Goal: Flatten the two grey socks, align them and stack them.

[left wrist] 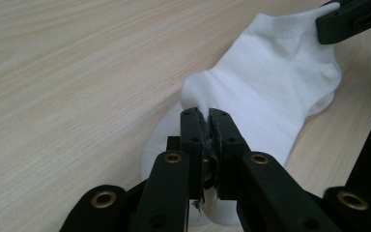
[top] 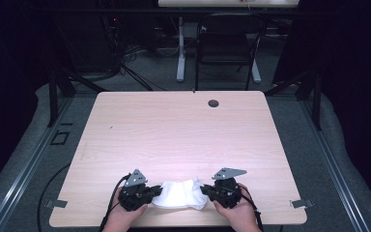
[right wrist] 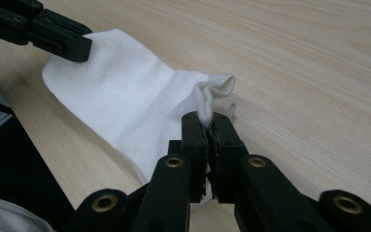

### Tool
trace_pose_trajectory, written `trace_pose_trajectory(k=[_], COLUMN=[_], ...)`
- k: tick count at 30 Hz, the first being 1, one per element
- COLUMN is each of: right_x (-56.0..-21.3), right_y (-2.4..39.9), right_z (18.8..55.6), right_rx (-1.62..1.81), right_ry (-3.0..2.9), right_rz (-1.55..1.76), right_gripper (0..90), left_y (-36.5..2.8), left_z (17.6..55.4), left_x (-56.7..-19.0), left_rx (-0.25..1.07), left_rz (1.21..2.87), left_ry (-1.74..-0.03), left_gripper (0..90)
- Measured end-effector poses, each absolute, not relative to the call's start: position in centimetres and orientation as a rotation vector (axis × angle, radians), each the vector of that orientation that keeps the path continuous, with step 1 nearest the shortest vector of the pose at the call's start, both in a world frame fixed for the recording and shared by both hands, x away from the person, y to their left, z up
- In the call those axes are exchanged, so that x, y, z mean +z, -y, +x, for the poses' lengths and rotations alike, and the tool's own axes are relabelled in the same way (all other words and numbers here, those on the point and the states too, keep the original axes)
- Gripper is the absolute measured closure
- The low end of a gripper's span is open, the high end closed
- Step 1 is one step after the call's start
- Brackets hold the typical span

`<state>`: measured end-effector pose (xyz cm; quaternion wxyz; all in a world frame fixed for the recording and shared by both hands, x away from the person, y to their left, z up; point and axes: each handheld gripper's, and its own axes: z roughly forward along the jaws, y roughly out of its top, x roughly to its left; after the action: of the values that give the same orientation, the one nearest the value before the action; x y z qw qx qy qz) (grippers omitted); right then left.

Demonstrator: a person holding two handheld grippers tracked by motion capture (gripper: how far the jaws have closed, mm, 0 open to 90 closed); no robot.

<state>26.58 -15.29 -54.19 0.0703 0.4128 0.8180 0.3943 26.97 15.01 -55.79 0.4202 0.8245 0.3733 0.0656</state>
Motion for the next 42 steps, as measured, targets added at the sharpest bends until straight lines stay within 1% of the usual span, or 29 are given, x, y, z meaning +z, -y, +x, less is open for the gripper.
trace_pose_trajectory(k=[2, 25, 32, 37, 42], right_x=[-54.2, -55.6, -55.9, -55.9, -56.0], right_y=[15.4, 15.7, 15.6, 15.7, 15.7], right_z=[26.5, 27.1, 27.1, 27.1, 27.1], right_rx=[1.175, 1.133, 1.114, 1.093, 1.089], right_ry=[-2.463, -2.493, -2.503, -2.518, -2.519], right_rz=[1.245, 1.290, 1.292, 1.301, 1.306], right_gripper=[86.4, 86.0, 85.4, 84.4, 83.5], left_y=[-14.9, -14.6, -14.6, -14.6, -14.7], left_z=[26.9, 27.2, 27.2, 27.1, 27.1], left_x=[-55.9, -57.3, -57.4, -57.4, -57.3], left_rx=[0.180, 0.183, 0.195, 0.199, 0.205], left_rz=[2.075, 2.108, 2.114, 2.111, 2.103], left_ry=[-0.937, -0.949, -0.949, -0.947, -0.951], left_gripper=[85.3, 83.9, 81.8, 78.0, 76.5])
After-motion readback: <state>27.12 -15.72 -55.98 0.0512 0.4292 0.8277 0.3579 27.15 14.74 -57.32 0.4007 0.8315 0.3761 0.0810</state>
